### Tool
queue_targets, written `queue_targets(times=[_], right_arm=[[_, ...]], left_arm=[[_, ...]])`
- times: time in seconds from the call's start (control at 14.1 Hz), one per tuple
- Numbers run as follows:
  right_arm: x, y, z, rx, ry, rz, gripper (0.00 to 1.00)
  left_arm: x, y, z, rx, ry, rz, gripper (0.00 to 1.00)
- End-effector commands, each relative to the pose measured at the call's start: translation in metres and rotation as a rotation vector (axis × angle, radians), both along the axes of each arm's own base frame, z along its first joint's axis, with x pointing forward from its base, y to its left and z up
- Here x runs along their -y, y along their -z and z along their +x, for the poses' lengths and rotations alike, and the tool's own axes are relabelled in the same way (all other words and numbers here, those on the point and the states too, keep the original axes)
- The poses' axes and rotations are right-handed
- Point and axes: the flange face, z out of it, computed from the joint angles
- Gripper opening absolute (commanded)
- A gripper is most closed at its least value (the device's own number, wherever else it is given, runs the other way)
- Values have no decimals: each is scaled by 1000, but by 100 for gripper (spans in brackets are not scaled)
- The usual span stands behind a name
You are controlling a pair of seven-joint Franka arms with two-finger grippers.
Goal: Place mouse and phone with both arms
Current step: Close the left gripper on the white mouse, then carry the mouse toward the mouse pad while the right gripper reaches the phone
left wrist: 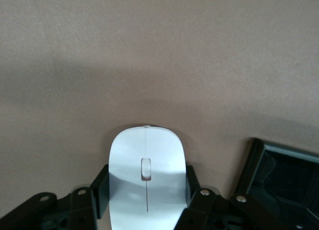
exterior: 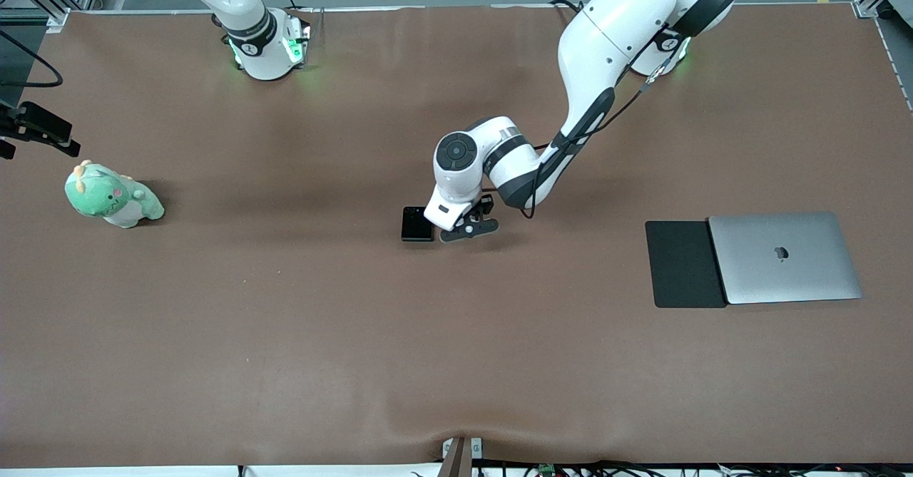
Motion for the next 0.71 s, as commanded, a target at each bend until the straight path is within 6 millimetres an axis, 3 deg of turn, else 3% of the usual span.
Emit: queue_targets(times=[0.0, 0.07, 0.28, 0.64], right_arm=[[5, -1, 1, -2, -7, 22, 100], [4, -1, 1, -2, -9, 22, 100], [-13, 5, 7, -6, -29, 78, 100], [-92, 28, 28, -10, -142, 124, 100]], left_arm=[[-5, -9, 7, 22, -61, 26, 10], [-6, -20, 7, 26, -79, 48, 6], [-24, -47, 19, 34, -105, 104, 8], [-106, -84, 45, 47, -73, 156, 7]])
